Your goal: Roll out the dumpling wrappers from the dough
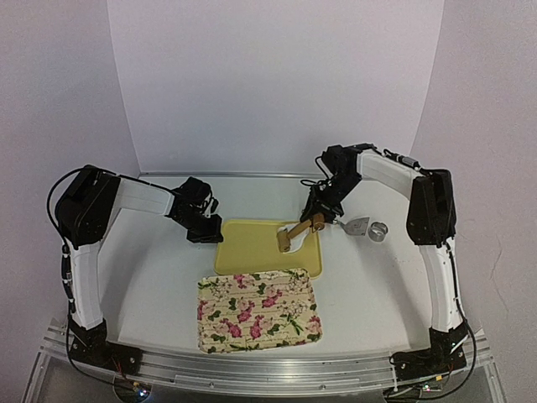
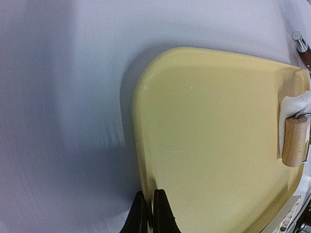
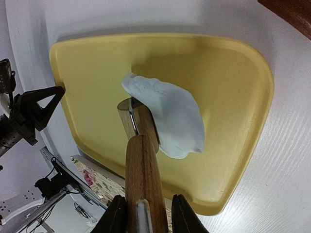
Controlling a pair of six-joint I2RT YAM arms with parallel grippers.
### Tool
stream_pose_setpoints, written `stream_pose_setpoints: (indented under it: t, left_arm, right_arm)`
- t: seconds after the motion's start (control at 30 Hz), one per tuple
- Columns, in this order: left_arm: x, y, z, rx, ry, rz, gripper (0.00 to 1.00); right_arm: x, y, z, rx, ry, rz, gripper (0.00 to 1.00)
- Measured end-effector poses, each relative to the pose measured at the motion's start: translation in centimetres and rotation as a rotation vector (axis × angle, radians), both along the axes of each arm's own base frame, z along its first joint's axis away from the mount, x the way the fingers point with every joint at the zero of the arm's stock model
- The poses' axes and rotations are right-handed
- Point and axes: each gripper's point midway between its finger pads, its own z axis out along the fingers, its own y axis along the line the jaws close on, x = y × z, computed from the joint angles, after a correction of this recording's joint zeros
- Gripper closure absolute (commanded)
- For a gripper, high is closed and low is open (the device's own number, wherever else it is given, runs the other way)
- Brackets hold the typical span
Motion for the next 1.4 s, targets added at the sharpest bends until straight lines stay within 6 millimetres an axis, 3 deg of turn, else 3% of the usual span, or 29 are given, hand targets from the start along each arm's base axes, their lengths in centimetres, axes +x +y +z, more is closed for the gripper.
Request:
stream_pose_setpoints:
  t: [0.3, 0.57, 0.67, 0.9, 1.0, 1.13, 1.4]
  left_arm:
    - [0.0, 0.0, 0.0, 0.000, 0.000, 0.000, 1.00]
    - [0.0, 0.0, 0.0, 0.001, 0.000, 0.001, 1.00]
    - [0.0, 0.0, 0.0, 0.000, -0.001, 0.001, 1.00]
    - [0.0, 0.0, 0.0, 0.000, -0.002, 0.000, 1.00]
    - [0.0, 0.0, 0.0, 0.000, -0.002, 0.000, 1.00]
    - [0.0, 0.0, 0.0, 0.000, -0.002, 0.000, 1.00]
    - [0.0, 0.0, 0.1, -0.001, -0.003, 0.001, 1.00]
  right_arm:
    - [-0.2, 4.3, -0.4, 0.089, -0.032, 0.044, 1.00]
    - [-0.6, 3.8, 0.7, 0.071, -0.056, 0.035, 1.00]
    - [-0.8, 3.3, 2.5, 0.060, -0.077, 0.016, 1.00]
    - [-0.8, 2.6, 9.7, 0.131, -0.172, -0.035, 1.00]
    - [-0.3, 1.7, 10.8, 0.144, -0.185, -0.063, 1.00]
    - [0.9, 0.3, 9.6, 0.131, -0.164, -0.101, 1.00]
    - [2.2, -0.5, 3.7, 0.080, -0.055, -0.128, 1.00]
